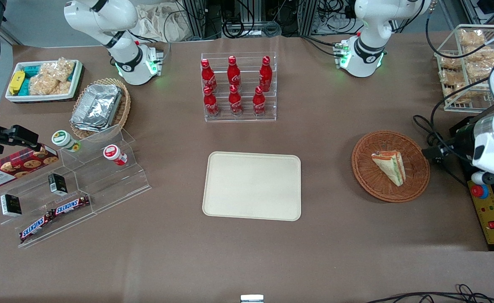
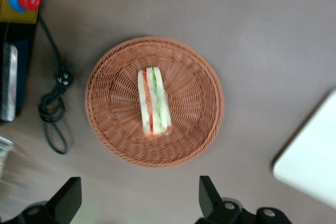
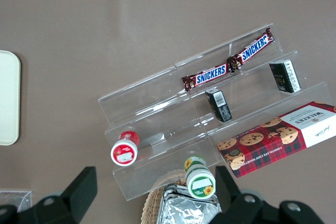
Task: Place sandwich from basket to tray
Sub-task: 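Move the left gripper over the sandwich in the wicker basket and lower it, then close the left gripper on the triangular sandwich and lift it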
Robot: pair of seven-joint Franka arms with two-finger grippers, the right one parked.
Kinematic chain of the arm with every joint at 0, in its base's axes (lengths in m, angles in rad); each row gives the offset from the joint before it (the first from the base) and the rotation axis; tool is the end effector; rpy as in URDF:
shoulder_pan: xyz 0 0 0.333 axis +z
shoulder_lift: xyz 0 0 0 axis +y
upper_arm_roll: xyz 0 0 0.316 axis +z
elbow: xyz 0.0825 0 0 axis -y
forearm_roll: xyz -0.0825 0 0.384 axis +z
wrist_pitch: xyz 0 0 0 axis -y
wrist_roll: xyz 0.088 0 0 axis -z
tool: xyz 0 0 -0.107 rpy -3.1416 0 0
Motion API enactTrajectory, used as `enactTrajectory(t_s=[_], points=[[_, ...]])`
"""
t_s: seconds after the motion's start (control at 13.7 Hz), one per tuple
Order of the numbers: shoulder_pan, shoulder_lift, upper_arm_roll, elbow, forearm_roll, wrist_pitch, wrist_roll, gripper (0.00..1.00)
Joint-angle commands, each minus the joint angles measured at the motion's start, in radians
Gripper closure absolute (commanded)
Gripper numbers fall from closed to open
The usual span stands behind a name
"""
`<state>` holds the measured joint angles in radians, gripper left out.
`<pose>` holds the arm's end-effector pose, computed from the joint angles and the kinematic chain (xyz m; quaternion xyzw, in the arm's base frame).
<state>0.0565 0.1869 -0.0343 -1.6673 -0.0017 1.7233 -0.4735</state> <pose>0.6046 0.0146 0.4825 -0.9673 -0.2451 0.0646 0.0107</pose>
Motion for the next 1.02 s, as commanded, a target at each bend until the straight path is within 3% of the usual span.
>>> enactTrajectory(t_s=[0.0,0.15,0.51,0.95], points=[[-0.001,-0.043,0.002,-0.211,0.0,0.213,-0.265,0.0],[-0.003,-0.038,0.002,-0.326,0.008,0.374,-0.396,0.0],[-0.001,-0.012,0.002,-0.538,0.006,0.617,-0.428,0.0],[-0.001,0.069,0.002,-0.543,0.008,0.671,-0.427,0.0]])
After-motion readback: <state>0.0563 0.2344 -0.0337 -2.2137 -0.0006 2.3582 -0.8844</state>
